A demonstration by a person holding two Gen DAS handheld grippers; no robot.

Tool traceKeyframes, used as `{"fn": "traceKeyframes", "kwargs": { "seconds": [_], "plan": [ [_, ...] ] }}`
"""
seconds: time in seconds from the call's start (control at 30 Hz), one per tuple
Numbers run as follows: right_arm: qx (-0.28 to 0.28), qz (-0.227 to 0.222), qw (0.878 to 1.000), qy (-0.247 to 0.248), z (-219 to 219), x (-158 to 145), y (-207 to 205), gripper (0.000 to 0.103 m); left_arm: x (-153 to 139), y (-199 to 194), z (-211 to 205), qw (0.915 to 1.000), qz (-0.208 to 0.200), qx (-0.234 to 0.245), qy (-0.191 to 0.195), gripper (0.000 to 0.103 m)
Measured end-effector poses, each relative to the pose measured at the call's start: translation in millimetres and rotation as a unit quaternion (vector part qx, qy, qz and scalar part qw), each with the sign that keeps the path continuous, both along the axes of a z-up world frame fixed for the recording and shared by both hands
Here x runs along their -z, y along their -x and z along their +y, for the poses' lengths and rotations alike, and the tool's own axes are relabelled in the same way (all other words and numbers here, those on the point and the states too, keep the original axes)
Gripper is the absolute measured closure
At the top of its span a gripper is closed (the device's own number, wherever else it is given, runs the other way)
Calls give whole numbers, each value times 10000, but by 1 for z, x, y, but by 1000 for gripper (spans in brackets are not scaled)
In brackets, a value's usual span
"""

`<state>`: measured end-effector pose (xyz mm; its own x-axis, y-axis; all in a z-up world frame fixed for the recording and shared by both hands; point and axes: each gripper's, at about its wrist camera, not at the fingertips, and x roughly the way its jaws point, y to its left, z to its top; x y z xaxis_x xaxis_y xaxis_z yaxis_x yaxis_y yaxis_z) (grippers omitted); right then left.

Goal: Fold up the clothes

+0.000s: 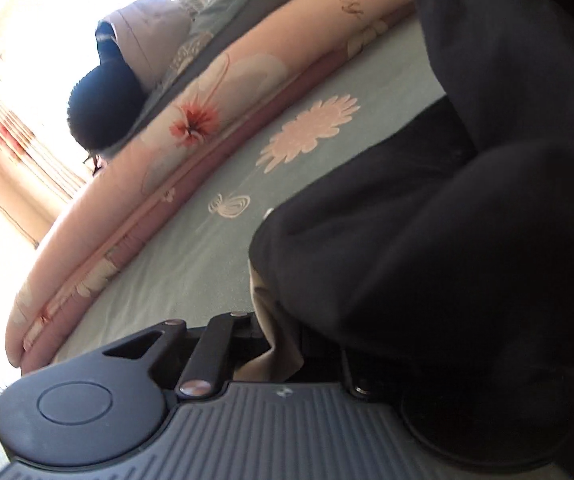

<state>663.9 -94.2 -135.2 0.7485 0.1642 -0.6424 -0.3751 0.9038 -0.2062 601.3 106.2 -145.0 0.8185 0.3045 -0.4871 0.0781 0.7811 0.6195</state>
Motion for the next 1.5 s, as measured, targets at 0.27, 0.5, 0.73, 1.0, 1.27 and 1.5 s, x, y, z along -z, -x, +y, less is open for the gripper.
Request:
{"fn": "traceKeyframes", "kwargs": {
  "seconds": [0.27,0.5,0.73,1.0,1.27,1.5],
  "plan": [
    [-244,459,9958,-751,-49,-41,50,58,-24,51,8,9994,152,309,104,60],
    [-386,960,9926,-634,-129,-66,163,57,-54,156,29,9928,833,99,854,47],
    [-304,796,9961,-209,-166,-115,261,56,-105,248,30,9885,1159,-177,956,46],
    [-684,651,9950,-316,-170,-156,373,43,-151,341,24,9853,1151,-245,1239,28],
    [-527,1526,9844,-701,-176,-77,463,43,-112,426,-11,9753,1360,-260,1721,28],
    [169,1637,9768,-1373,-198,-51,489,43,-89,443,-67,9832,1095,636,1312,28]
  ]
}}
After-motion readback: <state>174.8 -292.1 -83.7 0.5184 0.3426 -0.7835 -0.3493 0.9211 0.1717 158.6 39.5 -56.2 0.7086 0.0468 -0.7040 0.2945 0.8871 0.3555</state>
